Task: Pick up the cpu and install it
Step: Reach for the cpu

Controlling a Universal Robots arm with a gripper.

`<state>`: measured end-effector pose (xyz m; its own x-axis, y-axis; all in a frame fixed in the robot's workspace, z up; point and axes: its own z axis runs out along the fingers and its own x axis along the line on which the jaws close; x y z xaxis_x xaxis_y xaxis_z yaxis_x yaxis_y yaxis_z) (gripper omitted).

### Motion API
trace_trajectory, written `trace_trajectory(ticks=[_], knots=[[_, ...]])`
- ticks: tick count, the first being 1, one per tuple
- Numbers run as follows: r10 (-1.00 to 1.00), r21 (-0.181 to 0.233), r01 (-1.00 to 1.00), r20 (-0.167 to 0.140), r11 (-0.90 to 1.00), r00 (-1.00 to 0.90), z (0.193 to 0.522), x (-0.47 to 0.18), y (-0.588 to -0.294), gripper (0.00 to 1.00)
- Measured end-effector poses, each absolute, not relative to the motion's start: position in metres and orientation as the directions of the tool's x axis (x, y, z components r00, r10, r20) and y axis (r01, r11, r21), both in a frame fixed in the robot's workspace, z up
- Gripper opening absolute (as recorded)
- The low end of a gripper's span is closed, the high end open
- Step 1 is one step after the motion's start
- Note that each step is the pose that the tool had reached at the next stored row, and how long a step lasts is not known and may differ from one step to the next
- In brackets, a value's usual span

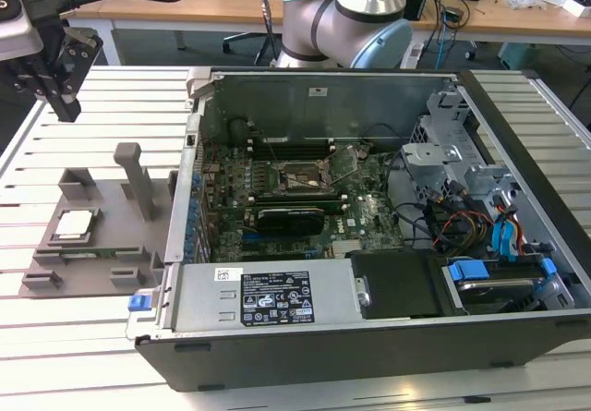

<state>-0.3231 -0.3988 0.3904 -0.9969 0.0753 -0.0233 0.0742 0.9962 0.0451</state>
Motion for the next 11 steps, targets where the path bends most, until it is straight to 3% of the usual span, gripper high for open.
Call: trace_trajectory(ticks=[11], knots=[[0.075,0.045,0.074,-0.023,0.996,-0.997,0.3901,-0.3292,-0.3989,0.11]])
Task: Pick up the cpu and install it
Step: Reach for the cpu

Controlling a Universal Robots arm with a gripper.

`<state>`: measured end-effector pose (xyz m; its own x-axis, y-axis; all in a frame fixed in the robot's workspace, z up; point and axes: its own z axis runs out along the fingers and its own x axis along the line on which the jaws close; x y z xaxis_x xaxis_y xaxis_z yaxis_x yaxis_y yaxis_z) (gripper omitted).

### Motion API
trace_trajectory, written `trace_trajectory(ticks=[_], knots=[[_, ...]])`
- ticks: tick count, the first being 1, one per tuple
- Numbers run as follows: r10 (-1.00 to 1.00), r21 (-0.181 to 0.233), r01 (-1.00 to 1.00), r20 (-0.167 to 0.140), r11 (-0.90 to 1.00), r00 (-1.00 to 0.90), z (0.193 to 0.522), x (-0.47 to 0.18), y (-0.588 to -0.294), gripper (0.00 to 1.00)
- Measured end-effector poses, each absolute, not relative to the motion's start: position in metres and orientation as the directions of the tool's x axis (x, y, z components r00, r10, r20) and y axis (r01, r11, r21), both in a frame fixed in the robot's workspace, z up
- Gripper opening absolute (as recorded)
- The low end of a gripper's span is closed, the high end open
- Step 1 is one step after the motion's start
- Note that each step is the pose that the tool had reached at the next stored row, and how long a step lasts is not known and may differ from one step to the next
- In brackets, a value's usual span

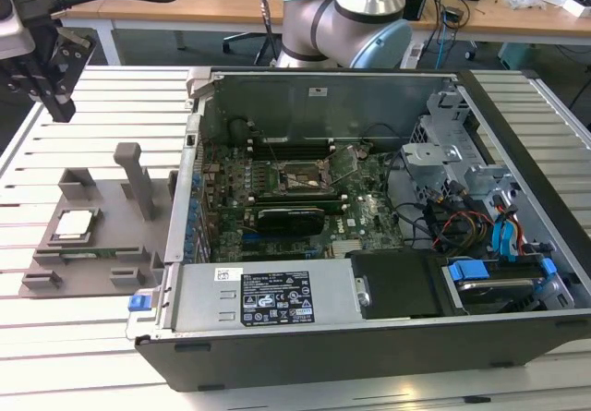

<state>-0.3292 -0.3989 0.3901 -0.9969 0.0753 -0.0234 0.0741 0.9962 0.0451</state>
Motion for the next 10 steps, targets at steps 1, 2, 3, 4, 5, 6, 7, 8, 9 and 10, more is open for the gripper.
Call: trace_trajectory(ticks=[1,2,3,4,5,6,7,8,9,10], knots=[[0.075,0.045,0.074,-0.023,0.996,-0.997,0.39,-0.3297,-0.3989,0.11],[0.075,0.045,0.074,-0.023,0.996,-0.997,0.39,-0.3301,-0.3988,0.11],[0.075,0.045,0.074,-0.023,0.996,-0.997,0.39,-0.3307,-0.3989,0.11],[0.075,0.045,0.074,-0.023,0.996,-0.997,0.3899,-0.3316,-0.3988,0.11],[0.075,0.045,0.074,-0.023,0.996,-0.997,0.3899,-0.3324,-0.3989,0.11],[0.075,0.045,0.074,-0.023,0.996,-0.997,0.3899,-0.3336,-0.3988,0.11],[0.075,0.045,0.074,-0.023,0.996,-0.997,0.3898,-0.3344,-0.3988,0.11],[0.075,0.045,0.074,-0.023,0.996,-0.997,0.3898,-0.3349,-0.3989,0.11],[0.075,0.045,0.074,-0.023,0.996,-0.997,0.3898,-0.3358,-0.3989,0.11],[0.075,0.045,0.074,-0.023,0.996,-0.997,0.3897,-0.3366,-0.3988,0.11]])
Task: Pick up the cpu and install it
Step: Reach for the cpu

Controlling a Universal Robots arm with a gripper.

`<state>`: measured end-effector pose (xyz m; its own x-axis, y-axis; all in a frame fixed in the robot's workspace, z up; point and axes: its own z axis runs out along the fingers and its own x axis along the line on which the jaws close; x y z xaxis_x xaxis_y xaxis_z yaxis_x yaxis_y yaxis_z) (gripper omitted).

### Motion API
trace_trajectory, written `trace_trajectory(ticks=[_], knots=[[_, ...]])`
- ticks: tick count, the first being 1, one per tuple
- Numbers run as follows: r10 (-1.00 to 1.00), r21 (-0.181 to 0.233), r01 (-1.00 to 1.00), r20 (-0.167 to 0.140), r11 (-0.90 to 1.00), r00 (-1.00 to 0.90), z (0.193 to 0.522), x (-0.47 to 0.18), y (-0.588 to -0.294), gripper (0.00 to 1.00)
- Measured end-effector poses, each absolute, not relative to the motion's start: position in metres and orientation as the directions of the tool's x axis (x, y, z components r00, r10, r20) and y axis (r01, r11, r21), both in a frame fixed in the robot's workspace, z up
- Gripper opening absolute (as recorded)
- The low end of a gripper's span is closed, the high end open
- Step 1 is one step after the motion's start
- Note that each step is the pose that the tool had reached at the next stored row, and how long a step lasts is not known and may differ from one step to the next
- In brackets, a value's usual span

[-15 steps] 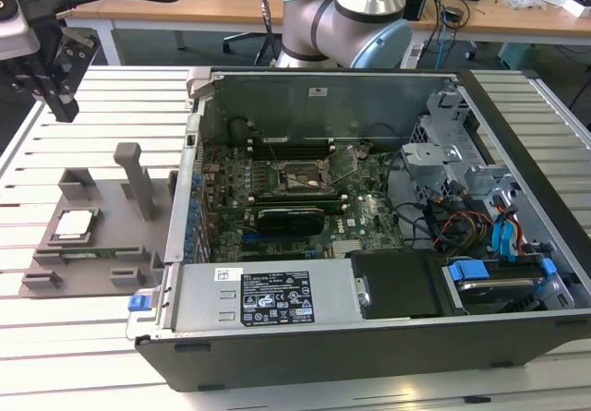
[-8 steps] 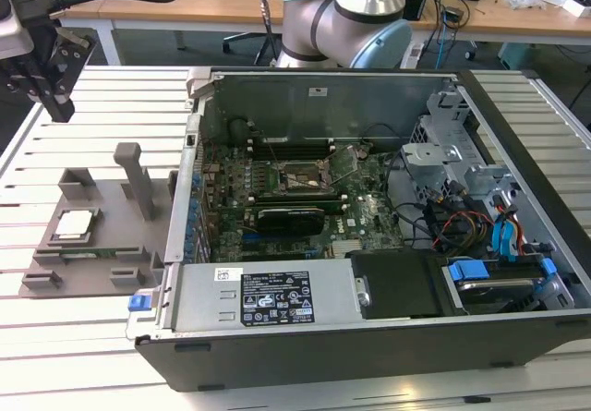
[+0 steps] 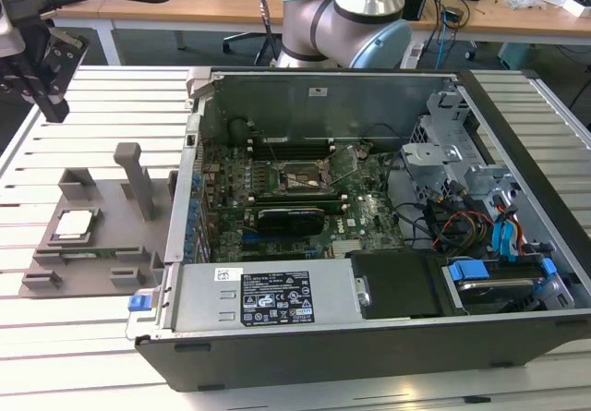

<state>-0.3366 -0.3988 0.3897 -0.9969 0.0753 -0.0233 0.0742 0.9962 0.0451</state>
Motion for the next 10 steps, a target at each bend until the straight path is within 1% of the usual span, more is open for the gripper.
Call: trace_trajectory(ticks=[10], knots=[[0.075,0.045,0.074,-0.023,0.996,-0.997,0.3894,-0.3442,-0.3988,0.11]])
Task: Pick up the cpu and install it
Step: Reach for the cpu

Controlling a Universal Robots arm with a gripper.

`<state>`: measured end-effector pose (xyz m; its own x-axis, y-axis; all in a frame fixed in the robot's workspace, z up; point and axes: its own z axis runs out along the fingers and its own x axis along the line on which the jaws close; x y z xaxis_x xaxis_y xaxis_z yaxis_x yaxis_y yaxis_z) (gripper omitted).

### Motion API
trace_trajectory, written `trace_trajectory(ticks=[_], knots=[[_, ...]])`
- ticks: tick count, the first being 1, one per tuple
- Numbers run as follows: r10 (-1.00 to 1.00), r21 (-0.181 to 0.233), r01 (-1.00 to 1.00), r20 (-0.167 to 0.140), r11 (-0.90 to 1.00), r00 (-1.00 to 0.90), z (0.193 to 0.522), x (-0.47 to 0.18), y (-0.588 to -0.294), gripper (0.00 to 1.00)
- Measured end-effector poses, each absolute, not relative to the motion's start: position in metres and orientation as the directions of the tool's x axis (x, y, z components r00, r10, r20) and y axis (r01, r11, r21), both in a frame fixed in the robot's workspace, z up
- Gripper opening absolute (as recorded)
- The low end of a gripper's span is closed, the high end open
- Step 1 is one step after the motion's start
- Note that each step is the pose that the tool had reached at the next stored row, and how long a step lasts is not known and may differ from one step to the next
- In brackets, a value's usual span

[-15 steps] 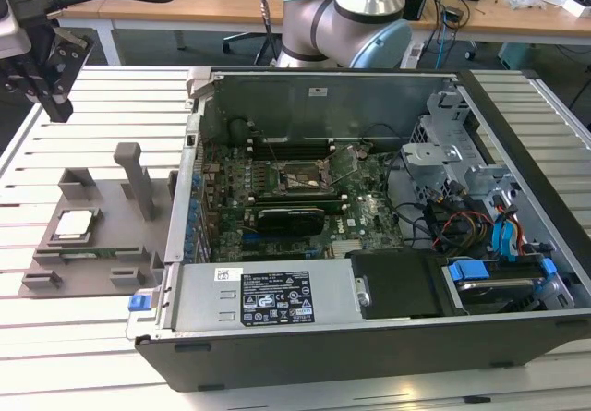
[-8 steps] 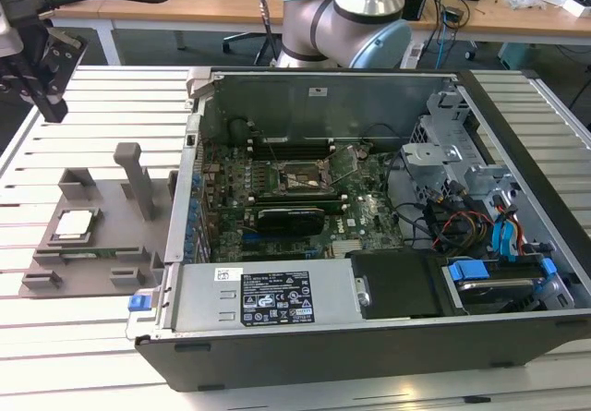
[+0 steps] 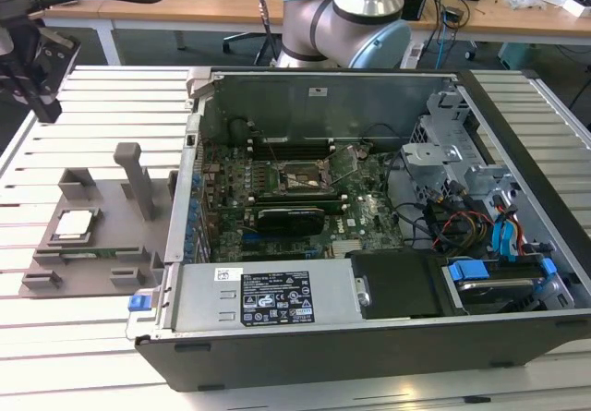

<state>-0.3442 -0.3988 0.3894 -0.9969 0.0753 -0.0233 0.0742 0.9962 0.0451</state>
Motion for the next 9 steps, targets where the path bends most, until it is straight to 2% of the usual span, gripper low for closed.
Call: trace_trajectory(ticks=[9], knots=[[0.075,0.045,0.074,-0.023,0.996,-0.997,0.3892,-0.3506,-0.3989,0.11]])
